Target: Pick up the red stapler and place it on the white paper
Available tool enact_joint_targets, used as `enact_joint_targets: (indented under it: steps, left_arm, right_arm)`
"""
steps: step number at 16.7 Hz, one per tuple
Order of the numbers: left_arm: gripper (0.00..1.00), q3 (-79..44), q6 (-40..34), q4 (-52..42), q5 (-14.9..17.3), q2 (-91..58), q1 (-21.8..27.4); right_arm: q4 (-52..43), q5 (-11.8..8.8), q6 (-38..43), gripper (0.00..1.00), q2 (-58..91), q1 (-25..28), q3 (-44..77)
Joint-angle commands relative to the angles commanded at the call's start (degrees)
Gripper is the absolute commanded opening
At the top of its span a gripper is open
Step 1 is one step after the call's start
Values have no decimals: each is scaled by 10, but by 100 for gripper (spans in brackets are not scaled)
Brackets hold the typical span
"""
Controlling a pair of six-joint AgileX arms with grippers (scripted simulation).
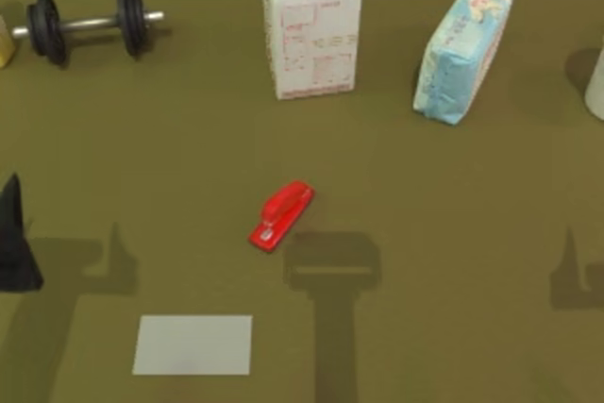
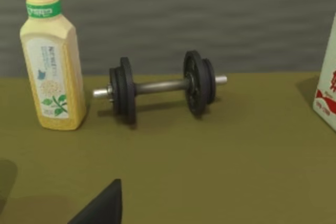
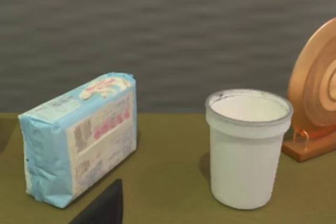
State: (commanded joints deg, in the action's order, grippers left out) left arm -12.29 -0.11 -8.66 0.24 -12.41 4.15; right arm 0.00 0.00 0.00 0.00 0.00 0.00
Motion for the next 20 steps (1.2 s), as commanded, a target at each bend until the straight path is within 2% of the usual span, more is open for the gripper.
enact_joint_targets:
  steps: [4, 13, 20]
  left_arm:
    - [100, -193, 0, -121, -1, -203, 52]
    - [100, -683, 5, -455, -5, -793, 192]
    - [100, -972, 5, -636, -4, -1104, 273]
  right_arm:
    - [0, 0, 0, 100, 0, 0, 0]
    - [0, 0, 0, 100, 0, 0, 0]
    - [0, 0, 0, 100, 0, 0, 0]
